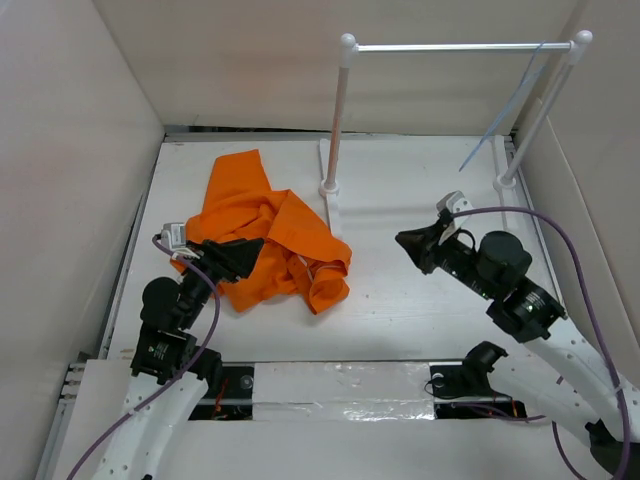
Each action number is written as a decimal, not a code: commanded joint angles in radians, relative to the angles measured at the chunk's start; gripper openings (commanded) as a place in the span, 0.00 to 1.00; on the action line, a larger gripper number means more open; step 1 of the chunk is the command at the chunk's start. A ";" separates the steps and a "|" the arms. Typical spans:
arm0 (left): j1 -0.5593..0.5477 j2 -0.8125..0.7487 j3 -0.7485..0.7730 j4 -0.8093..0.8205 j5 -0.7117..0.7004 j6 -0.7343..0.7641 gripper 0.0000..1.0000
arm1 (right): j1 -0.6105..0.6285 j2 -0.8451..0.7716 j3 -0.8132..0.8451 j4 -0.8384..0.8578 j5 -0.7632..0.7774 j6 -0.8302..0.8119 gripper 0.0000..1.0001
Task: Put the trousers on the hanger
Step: Flatten out the trousers at the center of the board.
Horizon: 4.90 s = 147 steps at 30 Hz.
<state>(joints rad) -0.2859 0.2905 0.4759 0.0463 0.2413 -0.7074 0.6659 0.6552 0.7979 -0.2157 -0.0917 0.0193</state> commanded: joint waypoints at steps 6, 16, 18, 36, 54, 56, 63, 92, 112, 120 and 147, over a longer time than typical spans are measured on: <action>0.007 -0.004 0.039 -0.036 -0.074 0.025 0.60 | 0.113 0.138 0.098 0.052 0.022 -0.045 0.00; 0.007 -0.059 0.093 -0.189 -0.312 0.008 0.01 | 0.316 0.475 0.262 0.111 0.231 -0.079 0.00; 0.007 -0.057 0.096 -0.244 -0.347 -0.010 0.00 | 0.327 0.577 0.294 0.151 0.292 -0.096 0.00; 0.007 -0.008 -0.101 -0.299 -0.491 -0.216 0.60 | 0.423 1.126 0.672 0.104 0.415 -0.182 0.92; 0.007 0.104 -0.275 -0.217 -0.548 -0.257 0.64 | 0.397 1.279 0.788 0.167 0.639 -0.173 0.23; 0.007 0.125 -0.292 -0.183 -0.550 -0.248 0.59 | 0.385 1.243 0.736 0.180 0.655 -0.157 0.04; 0.007 0.213 -0.269 -0.060 -0.517 -0.193 0.00 | 0.344 0.876 0.425 0.228 0.708 -0.113 0.00; 0.007 0.374 -0.299 0.328 0.188 -0.060 0.21 | -0.614 0.429 0.035 0.265 0.368 0.172 0.79; 0.007 0.055 -0.221 -0.169 -0.571 -0.194 0.59 | 0.429 0.627 -0.088 0.415 0.207 0.094 0.76; 0.007 0.191 -0.270 -0.186 -0.600 -0.352 0.61 | 0.584 0.975 0.093 0.352 0.331 0.045 0.77; 0.057 0.834 0.343 0.145 -0.586 -0.034 0.00 | 0.696 0.604 -0.292 0.128 0.357 0.409 0.00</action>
<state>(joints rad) -0.1940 1.1057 0.7540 0.1314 -0.3706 -0.8413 1.3472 1.3033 0.5163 -0.0341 0.2878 0.3592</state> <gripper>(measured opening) 0.026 0.033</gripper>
